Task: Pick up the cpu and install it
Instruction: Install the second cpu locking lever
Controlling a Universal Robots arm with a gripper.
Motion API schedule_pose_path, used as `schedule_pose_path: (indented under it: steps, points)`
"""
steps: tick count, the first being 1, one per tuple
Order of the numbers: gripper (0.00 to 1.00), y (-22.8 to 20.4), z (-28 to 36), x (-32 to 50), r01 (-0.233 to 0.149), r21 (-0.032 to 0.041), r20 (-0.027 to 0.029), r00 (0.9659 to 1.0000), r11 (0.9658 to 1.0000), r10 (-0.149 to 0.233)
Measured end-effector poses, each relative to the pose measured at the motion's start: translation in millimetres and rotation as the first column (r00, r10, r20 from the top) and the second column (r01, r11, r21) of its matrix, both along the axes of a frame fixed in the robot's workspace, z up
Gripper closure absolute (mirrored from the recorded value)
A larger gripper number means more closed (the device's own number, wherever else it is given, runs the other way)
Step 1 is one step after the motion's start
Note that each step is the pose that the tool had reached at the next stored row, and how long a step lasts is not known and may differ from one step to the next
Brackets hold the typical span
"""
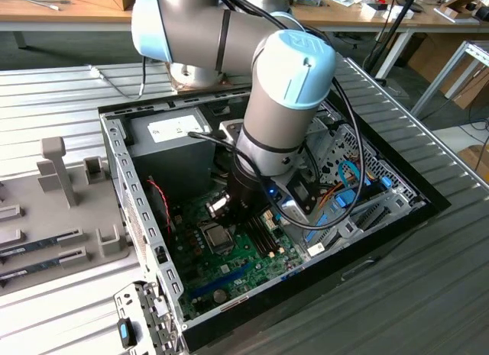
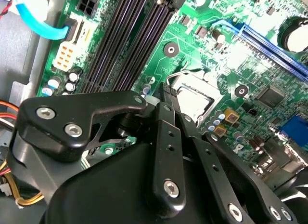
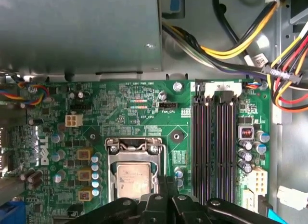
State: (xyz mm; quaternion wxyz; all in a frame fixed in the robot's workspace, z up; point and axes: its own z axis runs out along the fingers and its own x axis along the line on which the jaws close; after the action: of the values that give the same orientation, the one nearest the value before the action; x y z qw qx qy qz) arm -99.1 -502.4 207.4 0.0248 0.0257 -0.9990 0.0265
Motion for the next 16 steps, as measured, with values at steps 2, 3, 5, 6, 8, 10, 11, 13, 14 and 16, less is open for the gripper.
schedule_pose_path:
  steps: [2,3,5,6,8,10,11,13,14,16]
  points:
    - [0.89,-2.3,-0.6,0.0,0.0,-0.0002,0.0,1.0,1.0,0.0]
    - [0.89,-3.0,-0.8,0.0,0.0,-0.0002,-0.0001,1.0,1.0,0.0]
    - [0.89,-4.9,-1.5,0.0,0.0,-0.0003,-0.0001,1.0,1.0,0.0]
    - [0.89,-5.5,-1.7,0.0,0.0,-0.0004,-0.0001,1.0,1.0,0.0]
    - [0.89,-7.1,-2.1,0.0,0.0,-0.0004,-0.0001,1.0,1.0,0.0]
    - [0.89,-8.9,-2.5,0.0,0.0,-0.0003,-0.0001,1.0,1.0,0.0]
    - [0.89,-9.7,-2.6,0.0,0.0,-0.0003,-0.0001,1.0,1.0,0.0]
    - [0.89,-12.0,-3.1,0.2,0.0,-0.0003,-0.0001,1.0,1.0,0.0]
    - [0.89,-12.4,-3.6,0.9,0.0,-0.0001,-0.0001,1.0,1.0,0.0]
    - [0.89,-12.9,-4.0,2.6,0.0,-0.0004,-0.0003,1.0,1.0,0.0]
